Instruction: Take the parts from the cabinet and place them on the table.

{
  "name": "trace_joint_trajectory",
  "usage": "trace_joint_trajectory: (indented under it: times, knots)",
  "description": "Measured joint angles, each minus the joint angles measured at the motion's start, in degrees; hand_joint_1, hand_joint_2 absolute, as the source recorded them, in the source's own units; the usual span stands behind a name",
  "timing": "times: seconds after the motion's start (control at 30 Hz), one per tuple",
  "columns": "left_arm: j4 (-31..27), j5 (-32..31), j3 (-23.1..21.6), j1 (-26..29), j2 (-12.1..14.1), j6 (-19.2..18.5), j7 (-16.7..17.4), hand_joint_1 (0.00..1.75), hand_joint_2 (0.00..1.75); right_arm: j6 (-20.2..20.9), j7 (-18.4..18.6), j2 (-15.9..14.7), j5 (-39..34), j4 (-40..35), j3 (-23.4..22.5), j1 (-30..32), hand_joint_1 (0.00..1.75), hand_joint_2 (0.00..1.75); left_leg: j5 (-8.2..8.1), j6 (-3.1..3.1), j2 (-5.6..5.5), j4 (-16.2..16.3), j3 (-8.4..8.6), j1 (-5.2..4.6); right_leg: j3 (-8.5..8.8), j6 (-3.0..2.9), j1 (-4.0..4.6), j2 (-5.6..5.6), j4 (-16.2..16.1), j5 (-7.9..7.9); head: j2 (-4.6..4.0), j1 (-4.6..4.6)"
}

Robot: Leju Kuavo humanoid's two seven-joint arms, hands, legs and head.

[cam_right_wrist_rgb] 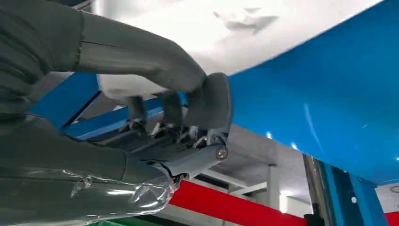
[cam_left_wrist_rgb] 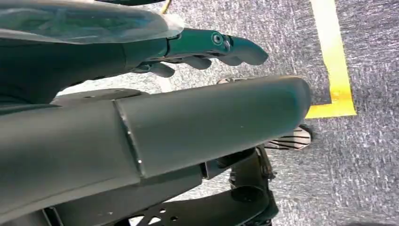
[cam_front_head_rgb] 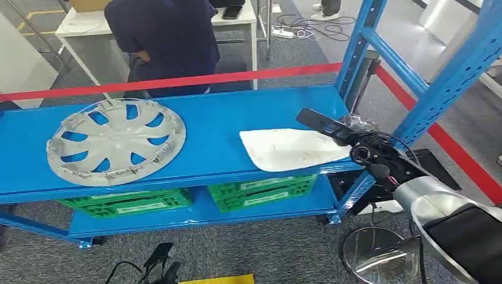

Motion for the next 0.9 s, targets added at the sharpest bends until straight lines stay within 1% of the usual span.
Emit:
trace_joint_trajectory:
  times: [0.03, 0.07, 0.13, 0.17, 0.2, 0.23, 0.27, 0.9]
  knots:
    - [0.0, 0.0, 0.0, 0.0, 0.0, 0.0, 0.0, 0.00, 0.00, 0.0, 0.0, 0.0, 0.0, 0.0, -0.1, 0.0, 1.52, 1.75, 0.00, 0.00, 0.00, 0.0, 0.00, 0.00, 0.00, 0.00, 0.00, 0.00, 0.0, 0.00, 0.00, 0.00]
    - [0.0, 0.0, 0.0, 0.0, 0.0, 0.0, 0.0, 0.00, 0.00, 0.0, 0.0, 0.0, 0.0, 0.0, -0.1, 0.0, 1.43, 1.75, 0.00, 0.00, 0.00, 0.0, 0.00, 0.00, 0.00, 0.00, 0.00, 0.00, 0.0, 0.00, 0.00, 0.00]
    - [0.0, 0.0, 0.0, 0.0, 0.0, 0.0, 0.0, 0.00, 0.00, -0.1, -0.1, 0.0, 0.0, 0.0, -0.2, 0.0, 1.08, 1.75, 0.00, 0.00, 0.00, 0.0, 0.00, 0.00, 0.00, 0.00, 0.00, 0.00, 0.0, 0.00, 0.00, 0.00]
    - [0.0, 0.0, 0.0, 0.0, 0.0, 0.0, 0.0, 0.00, 0.00, -0.1, -0.1, 0.0, 0.0, 0.0, -0.3, 0.0, 1.13, 1.75, 0.00, 0.00, 0.00, 0.0, 0.00, 0.00, 0.00, 0.00, 0.00, 0.00, 0.0, 0.00, 0.00, 0.00]
    - [0.0, 0.0, 0.0, 0.0, 0.0, 0.0, 0.1, 0.00, 0.00, -0.2, -0.1, 0.0, 0.0, 0.0, -0.3, 0.0, 0.98, 1.75, 0.00, 0.00, 0.00, 0.0, 0.00, 0.00, 0.00, 0.00, 0.00, 0.00, 0.0, 0.00, 0.00, 0.00]
    - [0.0, 0.0, 0.0, 0.0, 0.0, 0.0, 0.1, 0.00, 0.00, -0.3, -0.2, 0.0, -0.1, 0.0, -0.3, 0.1, 0.35, 1.75, 0.00, 0.00, 0.00, 0.0, 0.00, 0.00, 0.00, 0.00, 0.00, 0.00, 0.0, 0.00, 0.00, 0.00]
    - [0.0, 0.0, 0.0, 0.0, 0.0, 0.0, 0.1, 0.00, 0.00, -0.4, -0.2, 0.0, -0.2, 0.0, -0.3, 0.1, 0.00, 1.75, 0.00, 0.00, 0.00, 0.0, 0.00, 0.00, 0.00, 0.00, 0.00, 0.00, 0.0, 0.00, 0.00, 0.00]
    - [0.0, 0.0, 0.0, 0.0, 0.0, 0.0, 0.2, 0.00, 0.00, -0.7, -0.6, 0.0, -0.2, 0.0, -0.4, 0.8, 0.00, 1.75, 0.00, 0.00, 0.00, 0.0, 0.00, 0.00, 0.00, 0.00, 0.00, 0.00, 0.0, 0.00, 0.00, 0.00]
